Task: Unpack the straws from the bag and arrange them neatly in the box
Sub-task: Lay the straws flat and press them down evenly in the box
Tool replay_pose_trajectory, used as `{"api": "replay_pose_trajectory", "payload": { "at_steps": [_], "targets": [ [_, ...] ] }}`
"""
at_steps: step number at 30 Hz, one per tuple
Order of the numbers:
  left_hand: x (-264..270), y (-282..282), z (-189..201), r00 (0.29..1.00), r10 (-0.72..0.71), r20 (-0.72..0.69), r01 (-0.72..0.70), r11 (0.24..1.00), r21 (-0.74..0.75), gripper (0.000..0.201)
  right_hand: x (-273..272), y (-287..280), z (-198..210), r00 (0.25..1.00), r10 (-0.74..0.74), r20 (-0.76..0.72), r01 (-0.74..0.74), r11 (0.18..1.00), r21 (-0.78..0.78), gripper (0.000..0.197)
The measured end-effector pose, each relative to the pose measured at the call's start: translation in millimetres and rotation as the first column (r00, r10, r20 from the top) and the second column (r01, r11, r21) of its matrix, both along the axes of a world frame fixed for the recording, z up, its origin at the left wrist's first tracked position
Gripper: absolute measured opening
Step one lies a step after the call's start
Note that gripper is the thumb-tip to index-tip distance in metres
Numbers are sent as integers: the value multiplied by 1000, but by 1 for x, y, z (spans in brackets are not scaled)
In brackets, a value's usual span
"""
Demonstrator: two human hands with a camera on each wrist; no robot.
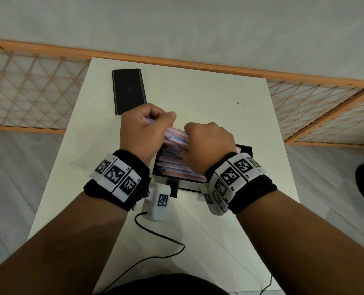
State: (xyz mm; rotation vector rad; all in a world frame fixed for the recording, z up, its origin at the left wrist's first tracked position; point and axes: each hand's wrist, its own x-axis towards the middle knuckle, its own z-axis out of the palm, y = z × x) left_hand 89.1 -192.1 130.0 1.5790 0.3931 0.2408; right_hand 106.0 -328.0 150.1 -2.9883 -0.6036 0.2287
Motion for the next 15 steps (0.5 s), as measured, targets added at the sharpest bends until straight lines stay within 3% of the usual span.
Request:
{"api": "replay_pose_trajectory", "payload": {
  "at_steps": [2,4,6,7,8,10,11,13,15],
  "targets": [
    [-2,3,4,996,86,-10,-85,952,-294,13,0,6,-1,1000,26,-5,-26,1000,13,13],
    [-4,9,6,984,157,-78,-170,742,-649,33,0,10,-4,1000,27,-5,-27,998,56,14],
    [-8,16,3,986,145,-86,-151,541,-827,76,3,9,-1,999,-42,-24,45,983,177,18],
    [-8,18,1,994,105,-38,-88,534,-841,93,5,7,3,995,-92,-24,95,959,269,20],
    [-9,19,-1,999,28,32,10,579,-815,105,8,4,8,989,-150,-10,143,915,378,21],
    [-8,16,-7,963,-239,126,264,734,-626,115,15,-3,21,964,-267,2,210,764,610,29],
    [-8,10,-10,921,-369,124,379,775,-505,109,19,-6,28,951,-310,-10,225,668,709,33],
    [-7,-4,-20,849,-525,59,511,788,-342,85,25,-10,40,930,-365,-44,231,487,843,40],
    [-5,-19,-23,852,-523,19,489,783,-384,62,28,-16,50,932,-358,-60,186,329,926,49]
  ]
}}
